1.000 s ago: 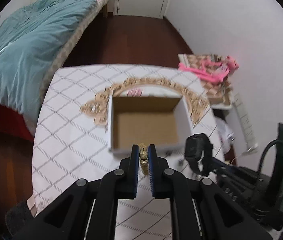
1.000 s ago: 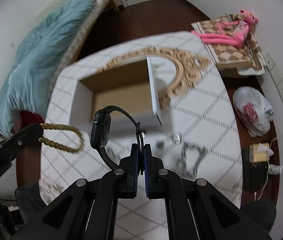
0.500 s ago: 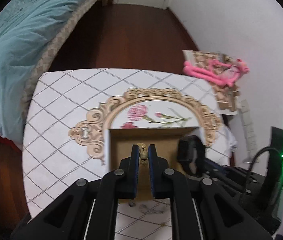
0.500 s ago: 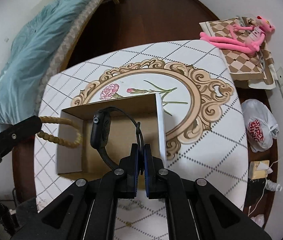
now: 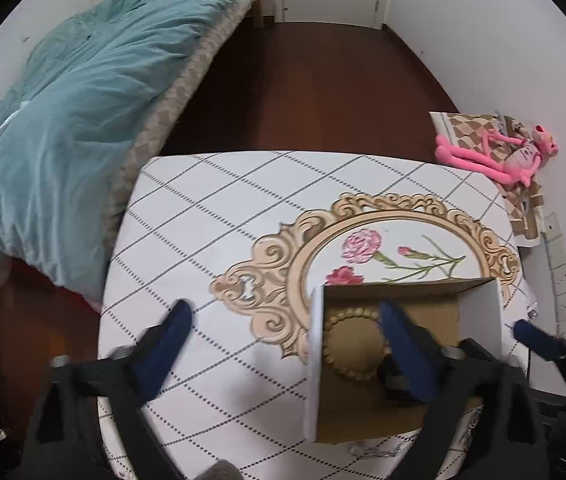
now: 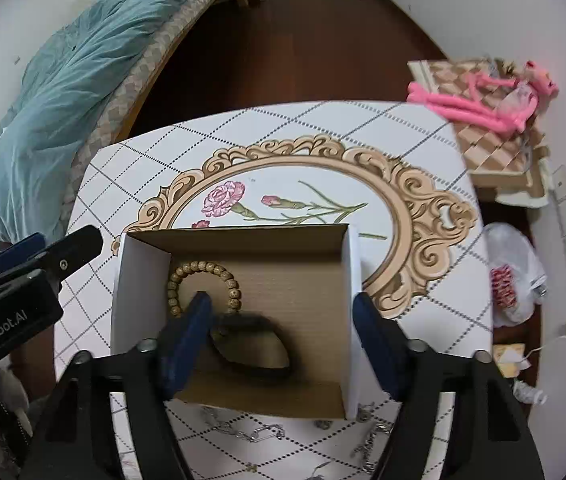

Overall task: Organize jewelry
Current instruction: 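Lower the bead bracelet and smartwatch into the white box while both tools open, then lift both tools out of the box and back from it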

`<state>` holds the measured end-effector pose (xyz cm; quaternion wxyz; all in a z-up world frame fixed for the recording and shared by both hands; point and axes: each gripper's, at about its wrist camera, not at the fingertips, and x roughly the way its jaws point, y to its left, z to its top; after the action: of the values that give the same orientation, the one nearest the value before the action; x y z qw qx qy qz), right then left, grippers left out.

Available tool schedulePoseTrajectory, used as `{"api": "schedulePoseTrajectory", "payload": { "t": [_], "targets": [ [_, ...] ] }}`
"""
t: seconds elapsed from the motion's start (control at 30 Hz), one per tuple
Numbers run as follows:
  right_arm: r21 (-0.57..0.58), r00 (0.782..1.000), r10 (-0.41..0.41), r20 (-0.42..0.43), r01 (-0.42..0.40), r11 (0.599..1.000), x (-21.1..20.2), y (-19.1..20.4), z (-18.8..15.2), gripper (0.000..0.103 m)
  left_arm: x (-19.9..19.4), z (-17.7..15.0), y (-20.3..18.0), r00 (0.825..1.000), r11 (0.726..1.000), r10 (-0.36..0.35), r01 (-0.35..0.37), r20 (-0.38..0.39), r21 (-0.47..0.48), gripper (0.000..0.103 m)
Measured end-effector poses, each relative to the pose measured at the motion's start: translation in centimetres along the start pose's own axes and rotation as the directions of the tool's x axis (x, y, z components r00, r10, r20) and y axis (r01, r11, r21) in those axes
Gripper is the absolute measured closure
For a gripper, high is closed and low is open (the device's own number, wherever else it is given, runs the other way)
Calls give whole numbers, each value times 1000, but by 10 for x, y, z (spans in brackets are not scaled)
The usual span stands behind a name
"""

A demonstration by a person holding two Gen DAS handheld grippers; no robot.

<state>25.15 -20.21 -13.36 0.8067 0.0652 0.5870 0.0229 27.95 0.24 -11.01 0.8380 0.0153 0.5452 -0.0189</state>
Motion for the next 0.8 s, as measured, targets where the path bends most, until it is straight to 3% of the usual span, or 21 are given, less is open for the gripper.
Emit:
{"api": "schedulePoseTrajectory", "payload": {
  "t": [0.1, 0.27, 0.57, 0.8],
  "targets": [
    [-21, 999, -22, 24, 23, 1000, -9, 4, -7, 16, -4, -11, 2, 999, 1000, 20, -20, 28, 0, 0],
    [-63, 992, -125, 35, 127, 990, -11, 4, -25, 8, -10, -30, -1, 997, 999, 48, -48, 63, 5, 0],
    [-21, 990, -132, 44, 133, 991, -28, -8, -47, 8, -26, -55, -4, 998, 999, 31, -30, 62, -10, 0],
    [-24, 984, -146, 104, 150, 988, -64, -4, -67, 7, -70, -75, -3, 990, 1000, 18, -16, 141, -15, 0]
  ]
}}
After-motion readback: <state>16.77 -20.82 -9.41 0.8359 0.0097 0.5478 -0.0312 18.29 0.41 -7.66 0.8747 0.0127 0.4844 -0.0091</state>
